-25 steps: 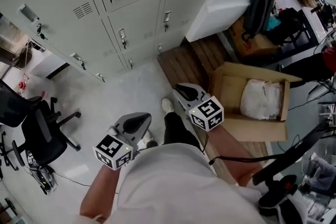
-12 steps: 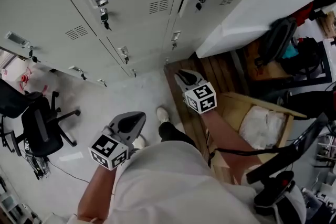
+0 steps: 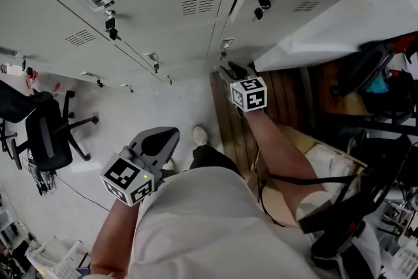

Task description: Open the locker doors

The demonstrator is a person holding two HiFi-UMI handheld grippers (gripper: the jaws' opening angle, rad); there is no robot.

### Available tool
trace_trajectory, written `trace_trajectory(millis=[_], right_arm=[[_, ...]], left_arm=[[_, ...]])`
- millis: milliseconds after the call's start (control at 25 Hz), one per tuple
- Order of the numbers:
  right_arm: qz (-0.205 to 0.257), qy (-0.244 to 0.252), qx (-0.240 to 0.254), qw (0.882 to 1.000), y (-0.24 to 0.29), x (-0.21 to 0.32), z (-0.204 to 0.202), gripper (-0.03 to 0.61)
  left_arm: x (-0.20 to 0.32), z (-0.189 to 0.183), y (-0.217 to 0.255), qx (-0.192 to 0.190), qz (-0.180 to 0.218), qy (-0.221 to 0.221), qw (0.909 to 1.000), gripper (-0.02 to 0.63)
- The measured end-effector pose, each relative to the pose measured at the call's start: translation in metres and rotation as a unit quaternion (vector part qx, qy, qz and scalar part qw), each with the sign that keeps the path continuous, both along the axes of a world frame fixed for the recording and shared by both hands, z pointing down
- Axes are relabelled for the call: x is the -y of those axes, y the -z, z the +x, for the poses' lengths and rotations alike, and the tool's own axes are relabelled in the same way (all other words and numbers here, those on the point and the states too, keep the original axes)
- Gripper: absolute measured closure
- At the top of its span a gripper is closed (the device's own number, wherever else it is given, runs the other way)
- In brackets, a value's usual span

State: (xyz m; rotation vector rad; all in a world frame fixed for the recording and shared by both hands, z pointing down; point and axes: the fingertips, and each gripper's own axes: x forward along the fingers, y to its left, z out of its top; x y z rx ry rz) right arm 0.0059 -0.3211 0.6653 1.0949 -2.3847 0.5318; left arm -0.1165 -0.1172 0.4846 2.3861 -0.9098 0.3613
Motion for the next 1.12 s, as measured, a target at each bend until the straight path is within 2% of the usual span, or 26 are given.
trace_trajectory(millis=[440, 920, 1120], right_arm=[[-0.004, -0.007, -0.013, 1.000, -0.030, 0.066, 0.003, 0.482], [-0.001, 0.006, -0.029, 1.000, -0.046, 0.094, -0.010, 0.477], [-0.003, -0.005, -0.023, 1.000, -0.046, 0.099, -0.013, 0.477]], left_arm=[[0.019, -0.001, -0.001, 0.011, -0.007, 0.033, 0.9994, 0.603], [0.024, -0.014, -0.003, 0.014, -0.019, 0.049, 0.9985, 0.603], [0.027, -0.018, -0.005, 0.015, -0.020, 0.050, 0.9984, 0.603]])
